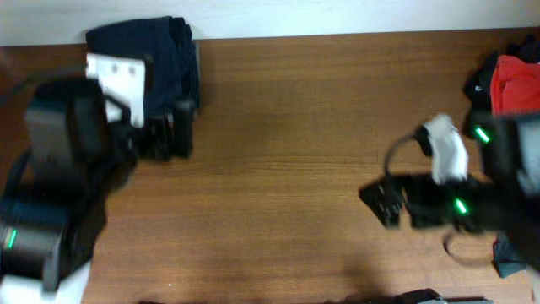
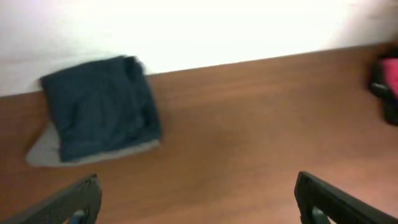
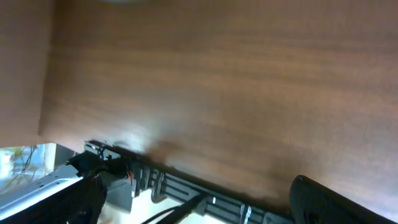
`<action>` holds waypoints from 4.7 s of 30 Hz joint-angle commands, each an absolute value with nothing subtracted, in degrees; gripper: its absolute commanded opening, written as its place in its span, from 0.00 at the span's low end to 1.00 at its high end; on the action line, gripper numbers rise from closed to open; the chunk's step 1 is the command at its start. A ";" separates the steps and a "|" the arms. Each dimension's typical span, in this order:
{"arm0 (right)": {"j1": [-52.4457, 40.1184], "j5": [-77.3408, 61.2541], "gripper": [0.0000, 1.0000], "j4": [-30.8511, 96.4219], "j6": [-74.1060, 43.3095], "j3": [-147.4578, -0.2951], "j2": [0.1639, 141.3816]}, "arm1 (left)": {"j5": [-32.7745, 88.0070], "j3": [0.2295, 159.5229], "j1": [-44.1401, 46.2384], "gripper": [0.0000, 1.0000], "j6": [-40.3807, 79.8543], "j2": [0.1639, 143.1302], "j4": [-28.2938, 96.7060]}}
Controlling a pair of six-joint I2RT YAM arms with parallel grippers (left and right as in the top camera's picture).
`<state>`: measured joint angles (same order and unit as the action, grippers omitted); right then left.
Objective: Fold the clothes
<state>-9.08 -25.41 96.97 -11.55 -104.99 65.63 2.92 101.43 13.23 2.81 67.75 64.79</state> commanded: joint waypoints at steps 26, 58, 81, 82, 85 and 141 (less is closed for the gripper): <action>-8.93 -23.40 0.99 96.95 -10.57 -90.74 39.24 | 5.82 45.95 22.31 0.99 13.21 13.13 54.68; -8.93 -17.28 0.99 91.07 -11.18 -83.35 37.87 | 5.80 39.09 22.31 0.99 13.26 12.62 52.75; -8.95 -14.02 0.99 90.76 -11.14 -83.15 37.85 | 5.80 39.09 22.31 0.99 13.23 12.62 52.75; -8.93 -12.86 0.99 90.00 -11.14 -82.83 37.80 | 5.80 39.09 22.31 0.99 13.23 12.62 52.75; -8.40 -9.98 0.99 86.24 -10.87 -80.93 36.49 | 5.80 39.09 22.31 0.99 13.23 12.62 52.75; -1.74 -12.12 0.99 -0.21 4.73 -0.32 0.21 | 5.80 39.09 22.31 0.99 13.23 12.62 52.75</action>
